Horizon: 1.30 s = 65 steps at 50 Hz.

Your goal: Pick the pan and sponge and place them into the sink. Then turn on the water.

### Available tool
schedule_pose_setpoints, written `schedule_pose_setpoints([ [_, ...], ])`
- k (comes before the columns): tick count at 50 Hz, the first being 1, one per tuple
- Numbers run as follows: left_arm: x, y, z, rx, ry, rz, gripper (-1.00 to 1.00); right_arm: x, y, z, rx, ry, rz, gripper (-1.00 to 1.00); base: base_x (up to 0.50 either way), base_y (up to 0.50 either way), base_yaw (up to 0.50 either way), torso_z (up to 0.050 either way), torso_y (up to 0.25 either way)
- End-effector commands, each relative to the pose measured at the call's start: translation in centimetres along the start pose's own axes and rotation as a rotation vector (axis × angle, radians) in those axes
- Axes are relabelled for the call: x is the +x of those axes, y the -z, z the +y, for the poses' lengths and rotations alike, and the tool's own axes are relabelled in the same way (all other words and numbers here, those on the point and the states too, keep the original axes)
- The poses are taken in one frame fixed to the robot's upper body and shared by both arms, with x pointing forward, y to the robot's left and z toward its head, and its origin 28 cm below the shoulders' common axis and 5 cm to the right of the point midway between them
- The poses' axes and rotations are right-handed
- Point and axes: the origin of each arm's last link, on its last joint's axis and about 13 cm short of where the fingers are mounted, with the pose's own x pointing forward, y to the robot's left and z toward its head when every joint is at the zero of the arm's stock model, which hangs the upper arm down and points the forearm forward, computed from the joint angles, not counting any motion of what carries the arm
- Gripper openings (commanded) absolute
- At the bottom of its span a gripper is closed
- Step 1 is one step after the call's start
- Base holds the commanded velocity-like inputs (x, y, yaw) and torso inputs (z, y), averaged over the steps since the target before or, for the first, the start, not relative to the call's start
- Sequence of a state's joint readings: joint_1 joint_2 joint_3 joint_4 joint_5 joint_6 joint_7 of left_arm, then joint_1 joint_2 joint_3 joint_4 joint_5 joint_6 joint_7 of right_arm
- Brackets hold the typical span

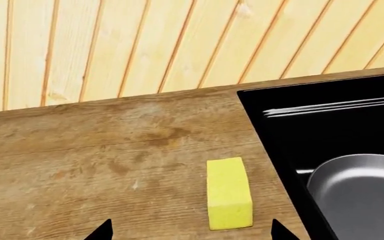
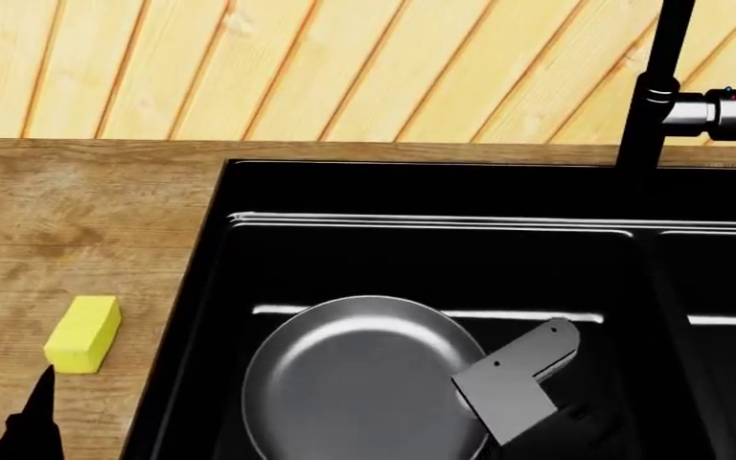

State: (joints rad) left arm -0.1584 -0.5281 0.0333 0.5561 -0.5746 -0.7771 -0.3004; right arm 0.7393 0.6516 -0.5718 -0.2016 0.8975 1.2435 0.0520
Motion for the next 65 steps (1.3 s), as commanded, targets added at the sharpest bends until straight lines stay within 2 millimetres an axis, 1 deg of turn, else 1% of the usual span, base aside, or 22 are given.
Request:
schedule_pose_setpoints([
  [1,0.0,-0.1,0.4,0.016,-0.002,-0.001,1.0,-4.2,-1.5,-0.3,0.029,0.026,-0.127,1.0,0.0,0.0,0.0,0.0,0.0],
  [2,0.0,-0.1,0.5,0.014,-0.004,-0.001,1.0,-4.5,-1.5,-0.3,0.028,0.033,-0.131,1.0,0.0,0.0,0.0,0.0,0.0],
  [3,0.1,-0.3,0.5,0.014,-0.005,-0.003,1.0,-5.6,-1.8,-0.3,0.045,0.039,-0.176,1.0,0.0,0.0,0.0,0.0,0.0],
  [6,-0.1,-0.7,0.8,0.015,0.001,-0.005,1.0,-7.6,-2.2,-0.3,0.087,0.064,-0.25,1.0,0.0,0.0,0.0,0.0,0.0],
  [9,0.6,-1.4,-0.1,0.019,0.011,-0.014,1.0,-9.2,-2.2,-0.2,0.127,0.092,-0.313,1.0,0.0,0.0,0.0,0.0,0.003],
  [12,0.7,-2.1,0.2,0.022,0.025,-0.021,1.0,-10.1,-1.8,0.0,0.155,0.108,-0.351,1.0,0.0,0.0,0.0,0.0,0.0],
  [14,1.2,-2.6,-0.6,0.029,0.034,-0.02,1.0,-10.4,-1.4,0.2,0.175,0.127,-0.365,1.0,0.0,0.0,0.0,0.0,0.0],
  [16,1.9,-3.1,-1.4,0.044,0.034,-0.012,1.0,-10.5,-1.0,0.4,0.186,0.138,-0.37,1.0,0.0,0.0,0.0,0.0,0.0],
  [19,2.0,-3.7,-1.3,0.052,0.047,-0.004,1.0,-10.6,-0.7,0.5,0.199,0.15,-0.376,1.0,0.0,0.0,0.0,0.0,0.0],
  [22,2.1,-4.6,-1.2,0.049,0.073,0.004,1.0,-10.7,-0.7,0.6,0.2,0.155,-0.381,1.0,0.0,0.0,0.0,0.0,0.0],
  [23,2.2,-4.7,-1.3,0.053,0.079,0.038,1.0,-10.7,-0.7,0.6,0.203,0.157,-0.38,1.0,0.0,0.0,0.0,0.0,0.0],
  [25,2.6,-4.6,-1.4,0.076,0.063,0.095,1.0,-10.7,-0.7,0.8,0.197,0.156,-0.384,1.0,0.0,0.0,0.0,0.0,0.0],
  [26,2.9,-4.3,-1.4,0.123,0.043,0.116,1.0,-10.7,-0.7,0.8,0.196,0.157,-0.381,1.0,0.0,0.0,0.0,0.0,0.0],
  [28,3.1,-4.1,-1.4,0.067,0.078,0.168,1.0,-10.6,-0.6,0.9,0.161,0.184,-0.353,1.0,0.0,0.0,0.0,0.0,0.0],
  [30,3.8,-3.8,-1.4,0.066,0.09,0.198,1.0,-10.6,-0.6,1.0,0.17,0.177,-0.362,1.0,0.0,0.0,0.0,0.0,0.0],
  [35,5.3,-3.4,-1.8,0.04,0.077,0.236,1.0,-10.9,-1.1,1.1,0.183,0.203,-0.391,1.0,0.0,0.0,0.0,0.0,0.0],
  [38,6.0,-3.0,-2.5,0.033,0.076,0.265,1.0,-11.1,-1.4,1.1,0.189,0.211,-0.414,1.0,0.0,0.0,0.0,0.0,0.0],
  [41,6.6,-3.0,-3.2,0.015,0.09,0.278,1.0,-11.3,-1.6,1.1,0.189,0.222,-0.429,1.0,0.0,0.0,0.0,0.0,0.0],
  [46,7.4,-3.1,-4.1,0.016,0.112,0.285,1.0,-10.9,-1.5,1.2,0.194,0.213,-0.425,1.0,0.0,0.0,0.0,0.0,0.0],
  [51,7.8,-2.9,-4.0,0.006,0.112,0.296,1.0,-10.6,-1.7,1.3,0.194,0.197,-0.433,1.0,0.0,0.0,0.0,0.0,0.0],
  [54,8.4,-2.8,-3.5,-0.013,0.092,0.304,1.0,-10.5,-1.7,1.6,0.191,0.173,-0.444,1.0,0.0,0.0,0.0,0.0,0.0],
  [65,8.6,-1.8,-2.4,-0.008,0.042,0.326,1.0,-10.7,-1.5,1.6,0.199,0.177,-0.443,1.0,0.0,0.0,0.0,0.0,0.0],
])
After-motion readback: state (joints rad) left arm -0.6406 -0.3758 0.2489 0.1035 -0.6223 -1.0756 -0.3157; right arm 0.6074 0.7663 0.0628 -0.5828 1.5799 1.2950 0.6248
